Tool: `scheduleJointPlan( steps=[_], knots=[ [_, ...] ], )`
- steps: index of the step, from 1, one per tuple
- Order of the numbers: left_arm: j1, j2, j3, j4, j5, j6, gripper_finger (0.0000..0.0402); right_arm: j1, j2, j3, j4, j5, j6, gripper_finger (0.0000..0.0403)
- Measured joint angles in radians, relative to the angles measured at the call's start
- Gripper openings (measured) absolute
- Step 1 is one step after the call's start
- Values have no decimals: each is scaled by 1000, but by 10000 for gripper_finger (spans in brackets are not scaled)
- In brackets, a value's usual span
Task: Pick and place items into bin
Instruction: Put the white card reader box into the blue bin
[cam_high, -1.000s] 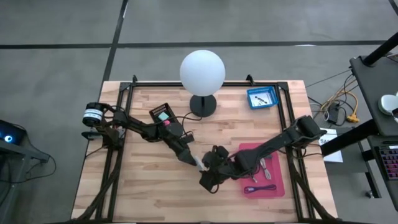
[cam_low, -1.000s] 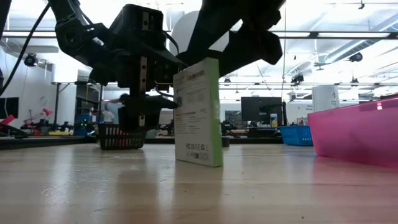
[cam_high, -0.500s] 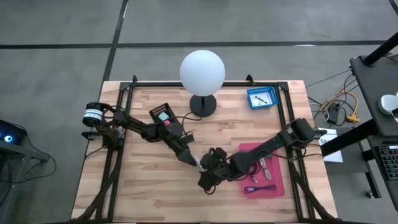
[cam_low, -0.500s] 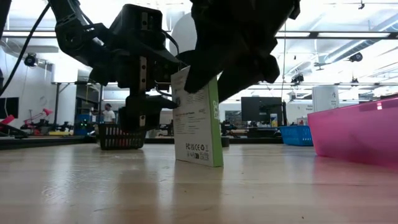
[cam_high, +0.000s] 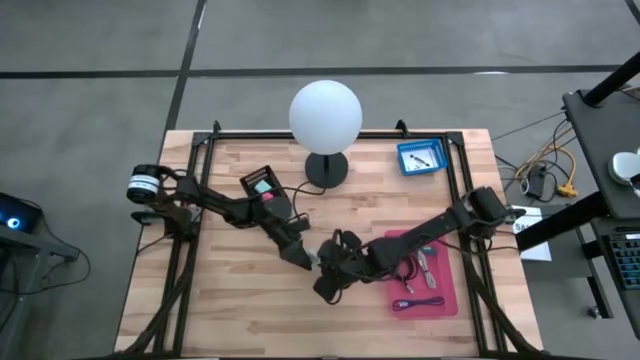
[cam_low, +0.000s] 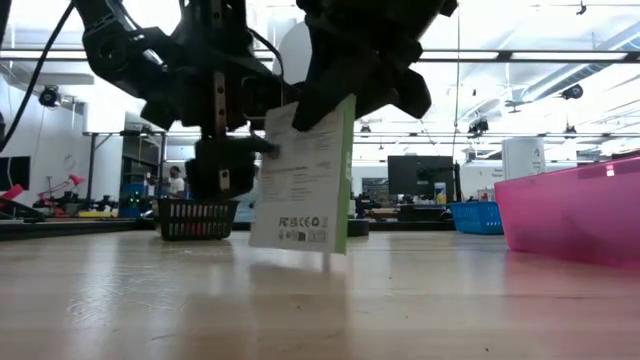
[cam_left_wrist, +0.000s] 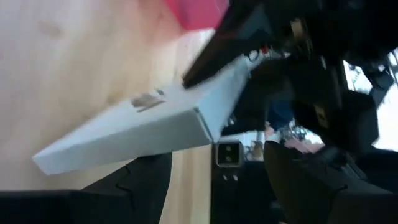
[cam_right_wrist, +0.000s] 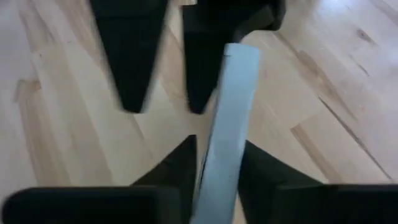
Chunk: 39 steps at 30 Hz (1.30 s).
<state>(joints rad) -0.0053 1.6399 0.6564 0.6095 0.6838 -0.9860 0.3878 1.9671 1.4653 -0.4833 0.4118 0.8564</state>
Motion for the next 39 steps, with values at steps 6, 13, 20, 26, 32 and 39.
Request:
scheduleJointPlan(
  steps=[6, 13, 20, 26, 32, 39],
  knots=[
    [3, -69, -5, 10, 74, -3, 238, -17, -2, 34, -48, -48, -20, 29],
    [8, -206, -10, 13, 69, 2, 238, -15, -10, 104, -176, -62, -33, 29],
    [12, -364, -10, 12, 75, 9, 238, -16, -76, 149, -255, -77, -17, 29],
    [12, -485, -11, 7, 58, 56, 238, -15, -175, 154, -361, -71, 23, 29],
    [12, -571, -12, 11, -18, 148, 238, -22, -281, 153, -511, -5, 27, 29],
    [14, -630, -12, 10, -168, 243, 238, -73, -387, 152, -779, 95, 78, 29]
  ],
)
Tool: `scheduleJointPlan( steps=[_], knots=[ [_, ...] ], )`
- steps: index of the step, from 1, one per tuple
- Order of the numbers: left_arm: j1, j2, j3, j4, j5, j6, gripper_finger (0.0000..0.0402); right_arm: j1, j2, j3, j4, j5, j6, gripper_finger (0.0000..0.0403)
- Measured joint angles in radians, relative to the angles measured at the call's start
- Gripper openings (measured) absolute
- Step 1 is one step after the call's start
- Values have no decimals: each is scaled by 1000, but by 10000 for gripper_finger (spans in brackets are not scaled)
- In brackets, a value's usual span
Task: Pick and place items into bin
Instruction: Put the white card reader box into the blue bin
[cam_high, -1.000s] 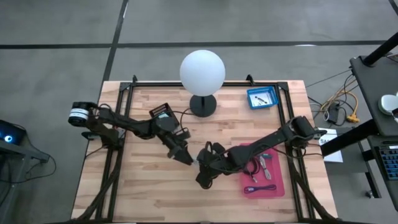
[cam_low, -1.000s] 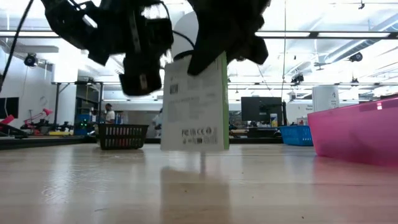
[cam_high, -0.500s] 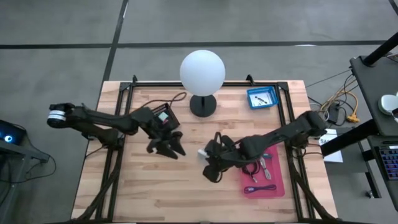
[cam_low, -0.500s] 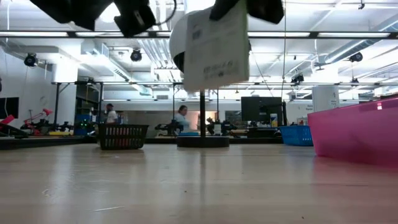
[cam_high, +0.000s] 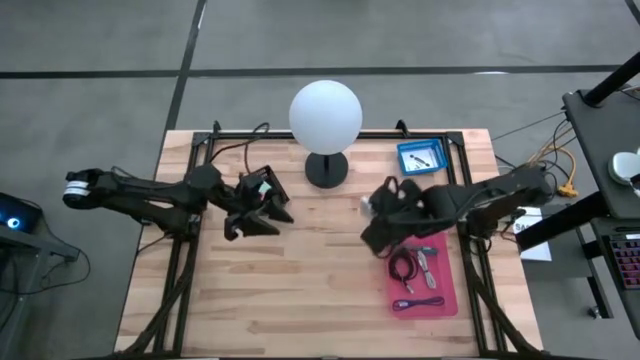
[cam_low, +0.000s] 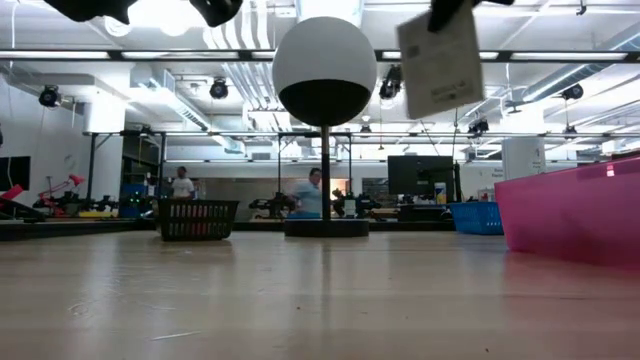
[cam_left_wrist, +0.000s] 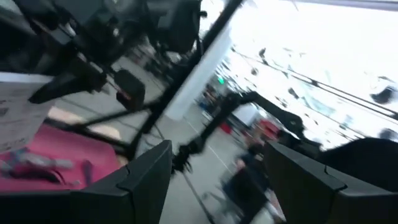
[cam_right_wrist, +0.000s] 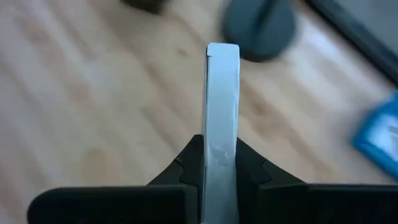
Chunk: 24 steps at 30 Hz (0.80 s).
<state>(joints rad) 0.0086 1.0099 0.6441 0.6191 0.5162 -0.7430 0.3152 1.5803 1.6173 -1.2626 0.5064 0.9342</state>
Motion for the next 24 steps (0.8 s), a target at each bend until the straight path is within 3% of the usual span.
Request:
scheduleJointPlan(
  steps=[5, 7, 12, 17, 24],
  knots=[
    [4, -10, -1, 1, -109, 52, 238, -83, -55, -1, -160, 23, -3, 29],
    [6, -10, -3, -2, -147, 61, 238, -137, -74, -3, -177, -14, -57, 29],
    [21, -5, -8, -10, -252, 71, 238, -263, -103, -18, -172, -53, -221, 29],
    [41, 2, -9, -9, -354, 80, 238, -401, -136, -46, -152, 7, -384, 29],
    [58, 3, -10, -8, -532, 131, 238, -634, -186, -138, -58, 13, -590, 29]
  ],
)
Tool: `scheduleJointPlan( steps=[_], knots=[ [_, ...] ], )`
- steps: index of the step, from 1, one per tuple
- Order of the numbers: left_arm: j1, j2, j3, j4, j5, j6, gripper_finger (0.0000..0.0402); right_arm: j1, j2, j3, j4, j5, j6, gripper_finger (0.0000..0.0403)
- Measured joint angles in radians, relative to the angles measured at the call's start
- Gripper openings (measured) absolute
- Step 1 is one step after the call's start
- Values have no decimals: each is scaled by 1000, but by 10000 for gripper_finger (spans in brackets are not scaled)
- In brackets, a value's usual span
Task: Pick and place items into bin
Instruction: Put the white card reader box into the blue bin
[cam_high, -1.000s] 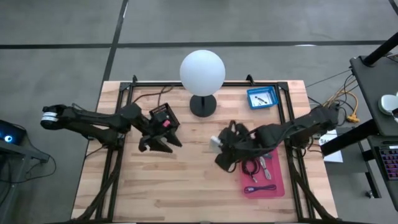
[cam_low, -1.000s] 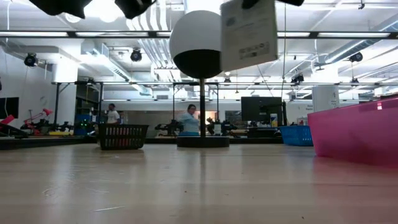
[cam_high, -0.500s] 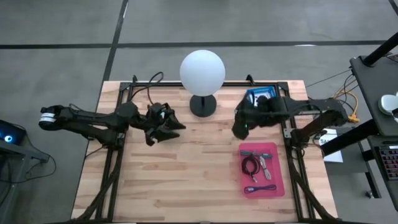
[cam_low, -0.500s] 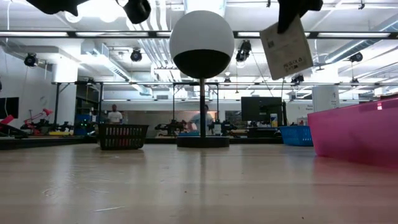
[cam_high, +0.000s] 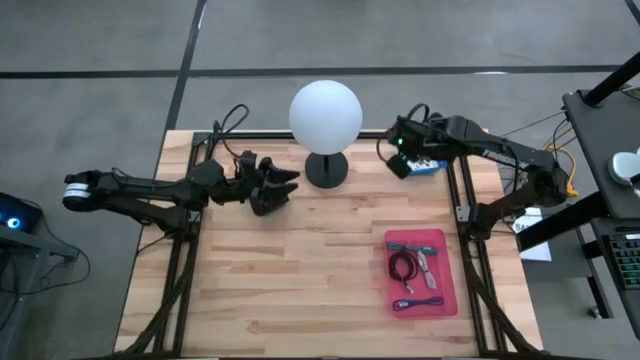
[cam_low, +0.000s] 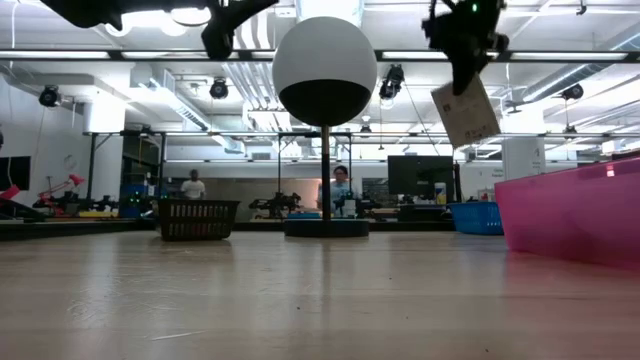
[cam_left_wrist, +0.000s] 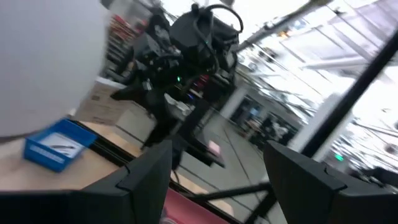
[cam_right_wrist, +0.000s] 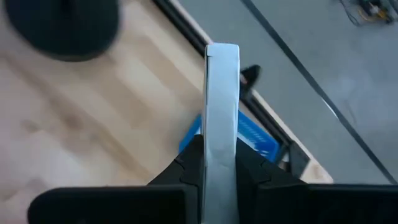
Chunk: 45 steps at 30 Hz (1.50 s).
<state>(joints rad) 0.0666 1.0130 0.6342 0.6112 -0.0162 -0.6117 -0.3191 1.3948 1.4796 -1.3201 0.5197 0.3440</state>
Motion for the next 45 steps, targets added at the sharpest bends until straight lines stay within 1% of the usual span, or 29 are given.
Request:
scheduleJointPlan(
  steps=[4, 8, 11, 17, 22, 27, 32, 36, 38, 43, 45],
  knots=[
    [0, 0, 0, 0, -67, 0, 238, -114, -19, -79, 58, 0, -37, 29],
    [0, -1, 0, 0, -73, -1, 238, -195, -43, -176, 147, 16, -53, 29],
    [0, -1, 0, 0, -72, -1, 238, -221, -60, -251, 225, 63, -64, 29],
    [0, -1, 0, -1, -67, 0, 238, -228, -75, -353, 340, 127, -60, 29],
    [0, -28, 1, -24, -30, -1, 238, -229, -56, -434, 374, 208, -51, 29],
    [0, -71, -1, -31, -19, 27, 238, -231, -52, -509, 385, 222, 17, 29],
    [0, -116, -1, -31, -18, 61, 238, -232, -53, -559, 435, 266, 49, 29],
    [0, -147, -1, -35, -15, 77, 238, -233, -53, -569, 484, 302, 48, 29],
    [0, -165, -1, -68, -15, 77, 238, -234, -53, -571, 489, 321, 42, 29],
    [0, -223, -1, -199, -14, 69, 238, -254, -52, -583, 502, 321, 39, 29],
    [0, -241, -1, -218, -14, 69, 238, -262, -52, -591, 511, 317, 34, 29]
  ],
)
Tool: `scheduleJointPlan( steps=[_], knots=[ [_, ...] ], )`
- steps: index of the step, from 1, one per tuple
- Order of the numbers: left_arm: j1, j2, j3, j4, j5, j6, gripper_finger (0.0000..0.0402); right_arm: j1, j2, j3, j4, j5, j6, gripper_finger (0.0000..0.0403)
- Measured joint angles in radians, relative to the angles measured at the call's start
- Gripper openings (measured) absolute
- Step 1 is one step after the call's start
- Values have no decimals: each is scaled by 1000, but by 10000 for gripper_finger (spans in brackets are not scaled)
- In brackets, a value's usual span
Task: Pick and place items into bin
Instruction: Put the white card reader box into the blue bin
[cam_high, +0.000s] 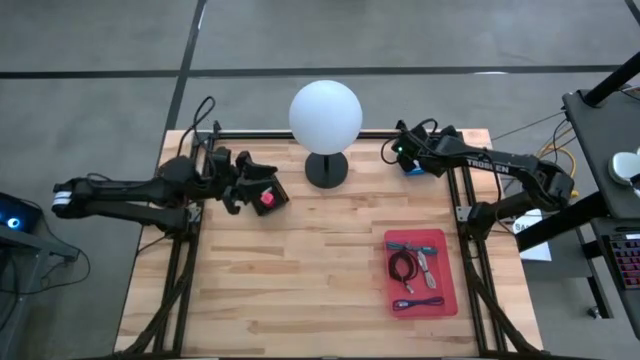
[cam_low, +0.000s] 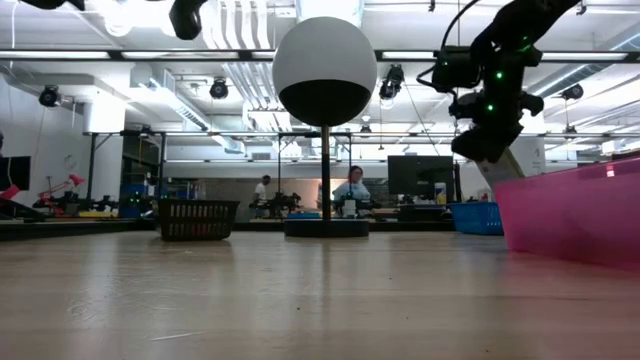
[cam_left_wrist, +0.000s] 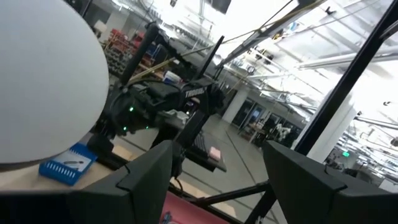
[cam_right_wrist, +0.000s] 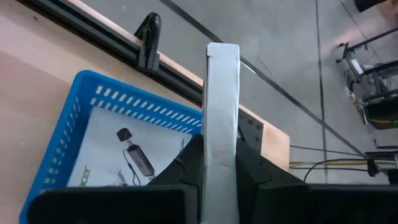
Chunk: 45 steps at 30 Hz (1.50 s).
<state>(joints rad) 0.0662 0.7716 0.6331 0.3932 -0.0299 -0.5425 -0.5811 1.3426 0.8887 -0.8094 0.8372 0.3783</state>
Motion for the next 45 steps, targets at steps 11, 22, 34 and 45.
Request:
scheduleJointPlan(
  steps=[11, 22, 34, 45],
  knots=[
    [0, -48, 0, -17, 0, 8, 238, -2, 0, -50, 42, -23, -20, 30],
    [0, -26, 0, -42, 0, 7, 238, -2, 0, -65, 94, 1, -54, 41],
    [0, -12, 2, -42, 0, 6, 238, -2, 1, -107, 116, -5, -64, 68],
    [0, -11, 2, -48, -1, 4, 238, -2, 1, -108, 122, -7, -65, 131]
  ],
)
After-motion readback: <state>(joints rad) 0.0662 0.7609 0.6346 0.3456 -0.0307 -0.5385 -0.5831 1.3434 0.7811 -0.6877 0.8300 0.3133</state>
